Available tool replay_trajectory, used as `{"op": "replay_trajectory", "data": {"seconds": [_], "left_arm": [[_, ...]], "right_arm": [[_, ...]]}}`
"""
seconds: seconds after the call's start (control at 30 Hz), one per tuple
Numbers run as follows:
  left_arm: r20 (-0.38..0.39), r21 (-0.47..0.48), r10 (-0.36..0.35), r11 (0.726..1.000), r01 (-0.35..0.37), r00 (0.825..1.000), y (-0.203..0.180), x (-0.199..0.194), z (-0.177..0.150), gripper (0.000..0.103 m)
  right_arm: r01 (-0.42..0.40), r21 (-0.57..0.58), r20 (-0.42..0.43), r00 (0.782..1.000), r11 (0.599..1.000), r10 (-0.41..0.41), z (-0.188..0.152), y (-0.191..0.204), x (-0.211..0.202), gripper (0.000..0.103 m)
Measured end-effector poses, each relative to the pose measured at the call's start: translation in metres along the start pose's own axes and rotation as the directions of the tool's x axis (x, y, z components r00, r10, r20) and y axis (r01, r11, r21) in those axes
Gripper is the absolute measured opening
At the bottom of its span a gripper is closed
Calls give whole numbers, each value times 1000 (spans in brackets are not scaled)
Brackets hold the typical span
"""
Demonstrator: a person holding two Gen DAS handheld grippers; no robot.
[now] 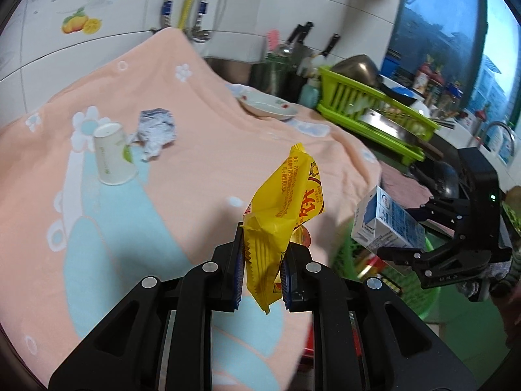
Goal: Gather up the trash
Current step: 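Drop the milk carton into the basket with the right tool while the left tool drops the snack packet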
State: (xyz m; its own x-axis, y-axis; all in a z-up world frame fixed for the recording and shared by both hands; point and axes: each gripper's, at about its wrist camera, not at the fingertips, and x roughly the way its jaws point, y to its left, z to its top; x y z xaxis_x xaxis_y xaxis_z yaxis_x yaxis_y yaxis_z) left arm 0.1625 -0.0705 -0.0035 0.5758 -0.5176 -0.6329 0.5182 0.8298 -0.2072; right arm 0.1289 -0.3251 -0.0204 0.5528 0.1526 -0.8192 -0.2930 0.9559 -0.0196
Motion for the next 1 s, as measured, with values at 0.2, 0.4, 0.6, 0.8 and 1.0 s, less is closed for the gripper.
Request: {"op": "replay_trajectory", "data": {"seconds": [0.2,0.4,0.6,0.8,1.0], "left_arm": [[-14,38,-64,997,65,998,-33,9,-7,18],[-46,63,-120,990,122,992,-64,25,-15,18],[-78,86,-157,983,163,985,-92,40,-19,18],[-102,112,-183,975,194,978,-119,53,-23,18],[-146,122,-198,969,217,969,-143,72,-32,18]], "right_arm": [[69,124,-16,998,990,-68,-43,-38,-14,71],[120,249,-50,993,961,-112,-83,-73,-19,72],[123,331,-65,992,935,-107,-116,-88,-21,73],[106,396,-39,994,912,-98,-135,-98,-30,77],[105,433,5,993,895,-119,-145,-104,-48,79]]}}
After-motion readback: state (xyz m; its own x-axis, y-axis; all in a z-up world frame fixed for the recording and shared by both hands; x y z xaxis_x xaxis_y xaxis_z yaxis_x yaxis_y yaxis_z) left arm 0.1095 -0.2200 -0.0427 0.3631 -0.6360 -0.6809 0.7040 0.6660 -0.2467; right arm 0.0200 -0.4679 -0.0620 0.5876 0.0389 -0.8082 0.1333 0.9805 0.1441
